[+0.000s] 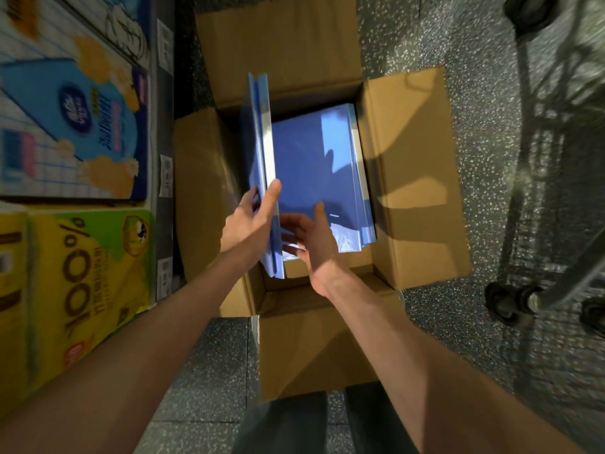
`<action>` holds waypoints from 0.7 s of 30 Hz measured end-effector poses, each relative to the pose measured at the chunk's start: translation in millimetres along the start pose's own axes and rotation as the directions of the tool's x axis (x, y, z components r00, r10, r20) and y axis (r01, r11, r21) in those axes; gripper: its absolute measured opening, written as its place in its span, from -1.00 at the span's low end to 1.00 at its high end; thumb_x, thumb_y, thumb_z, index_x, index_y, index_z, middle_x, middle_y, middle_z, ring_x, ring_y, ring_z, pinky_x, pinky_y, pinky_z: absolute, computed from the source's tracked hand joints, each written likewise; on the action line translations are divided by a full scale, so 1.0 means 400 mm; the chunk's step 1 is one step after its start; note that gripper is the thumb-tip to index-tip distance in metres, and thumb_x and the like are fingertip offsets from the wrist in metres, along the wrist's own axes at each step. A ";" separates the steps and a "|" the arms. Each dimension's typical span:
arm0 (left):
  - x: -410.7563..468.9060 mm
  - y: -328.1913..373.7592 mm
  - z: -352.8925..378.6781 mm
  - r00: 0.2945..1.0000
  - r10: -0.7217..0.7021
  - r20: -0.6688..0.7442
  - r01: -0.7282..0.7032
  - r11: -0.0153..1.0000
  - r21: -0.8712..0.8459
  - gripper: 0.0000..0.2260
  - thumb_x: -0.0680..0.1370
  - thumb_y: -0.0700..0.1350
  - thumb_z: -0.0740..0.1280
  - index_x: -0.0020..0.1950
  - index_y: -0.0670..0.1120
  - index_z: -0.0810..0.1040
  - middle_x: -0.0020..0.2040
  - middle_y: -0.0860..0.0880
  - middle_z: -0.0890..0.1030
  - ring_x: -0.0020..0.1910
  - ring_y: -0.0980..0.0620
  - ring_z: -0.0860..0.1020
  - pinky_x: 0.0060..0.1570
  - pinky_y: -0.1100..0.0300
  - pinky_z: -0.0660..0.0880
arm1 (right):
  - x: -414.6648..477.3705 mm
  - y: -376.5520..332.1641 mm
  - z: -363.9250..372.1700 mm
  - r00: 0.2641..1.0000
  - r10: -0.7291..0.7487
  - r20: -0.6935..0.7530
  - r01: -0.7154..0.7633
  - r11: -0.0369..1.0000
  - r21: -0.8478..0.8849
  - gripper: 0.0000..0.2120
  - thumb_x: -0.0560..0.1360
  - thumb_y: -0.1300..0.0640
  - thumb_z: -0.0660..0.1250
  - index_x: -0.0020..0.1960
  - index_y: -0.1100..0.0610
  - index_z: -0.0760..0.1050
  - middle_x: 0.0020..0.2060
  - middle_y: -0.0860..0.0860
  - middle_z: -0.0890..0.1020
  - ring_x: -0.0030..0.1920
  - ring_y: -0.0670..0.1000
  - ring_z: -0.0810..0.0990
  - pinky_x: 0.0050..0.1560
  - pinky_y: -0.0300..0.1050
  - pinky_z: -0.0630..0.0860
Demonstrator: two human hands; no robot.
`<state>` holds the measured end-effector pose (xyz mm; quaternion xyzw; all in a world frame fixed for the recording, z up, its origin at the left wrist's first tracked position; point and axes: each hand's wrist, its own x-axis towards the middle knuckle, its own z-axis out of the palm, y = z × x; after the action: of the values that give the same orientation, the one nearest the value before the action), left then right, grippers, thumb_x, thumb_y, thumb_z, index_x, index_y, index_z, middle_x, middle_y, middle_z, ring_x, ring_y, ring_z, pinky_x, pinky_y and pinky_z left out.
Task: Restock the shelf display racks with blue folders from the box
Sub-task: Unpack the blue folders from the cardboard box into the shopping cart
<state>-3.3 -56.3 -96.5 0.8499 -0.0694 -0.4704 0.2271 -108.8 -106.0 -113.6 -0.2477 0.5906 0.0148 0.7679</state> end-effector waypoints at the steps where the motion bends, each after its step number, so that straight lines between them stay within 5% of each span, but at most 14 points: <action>1: 0.004 0.011 -0.003 0.998 -0.018 -0.062 0.023 0.997 0.079 -0.25 0.52 0.49 0.11 0.54 0.02 0.35 0.32 -0.09 0.57 0.26 -0.17 0.56 0.26 -0.06 0.51 | -0.003 0.000 0.008 0.999 0.036 0.016 -0.036 0.999 0.032 -0.32 0.65 -0.29 -0.15 0.18 0.15 0.57 0.20 0.12 0.64 0.23 0.10 0.59 0.31 0.06 0.45; 4: 0.021 0.043 -0.009 0.973 -0.025 -0.229 0.074 0.975 0.210 -0.51 0.56 0.24 0.29 0.23 -0.15 0.55 0.08 -0.16 0.65 0.05 -0.22 0.64 0.06 -0.08 0.61 | -0.027 -0.001 0.023 0.993 0.099 0.067 -0.106 0.987 0.118 -0.38 0.67 -0.26 -0.13 0.28 0.11 0.53 0.34 0.09 0.55 0.37 0.09 0.49 0.45 0.09 0.32; 7: 0.016 0.060 -0.021 0.965 -0.041 -0.259 0.109 0.961 0.253 -0.69 0.63 -0.01 0.20 0.13 -0.22 0.56 0.06 -0.20 0.64 0.02 -0.26 0.62 0.05 -0.05 0.60 | -0.067 -0.016 0.023 0.992 0.120 0.049 -0.127 0.975 0.181 -0.45 0.68 -0.20 -0.04 0.31 0.16 0.51 0.33 0.15 0.56 0.33 0.12 0.52 0.38 0.04 0.42; 14: -0.116 0.095 -0.068 0.975 0.036 -0.218 0.000 0.986 0.165 -0.75 0.64 -0.03 0.22 -0.09 -0.19 0.49 -0.09 -0.20 0.56 -0.13 -0.20 0.55 -0.16 0.06 0.46 | -0.197 -0.048 -0.033 0.990 0.125 -0.061 -0.124 0.992 0.015 -0.58 0.66 -0.13 0.16 0.28 0.17 0.53 0.16 0.10 0.67 0.04 0.04 0.64 0.05 -0.11 0.54; 21: -0.355 0.234 -0.136 0.998 0.062 -0.008 -0.062 0.997 0.045 -0.79 0.64 0.00 0.25 -0.10 -0.11 0.52 -0.13 -0.09 0.58 -0.26 0.01 0.55 -0.31 0.14 0.44 | -0.453 -0.136 -0.122 0.979 0.074 -0.188 -0.108 0.978 -0.181 -0.66 0.67 -0.09 0.15 0.17 0.14 0.55 0.09 0.09 0.66 0.09 0.13 0.60 0.10 -0.08 0.46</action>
<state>-26.9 -74.8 79.4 0.8544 -0.1052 -0.4573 0.2230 -190.3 -124.3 62.9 -0.2927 0.6644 0.0839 0.6826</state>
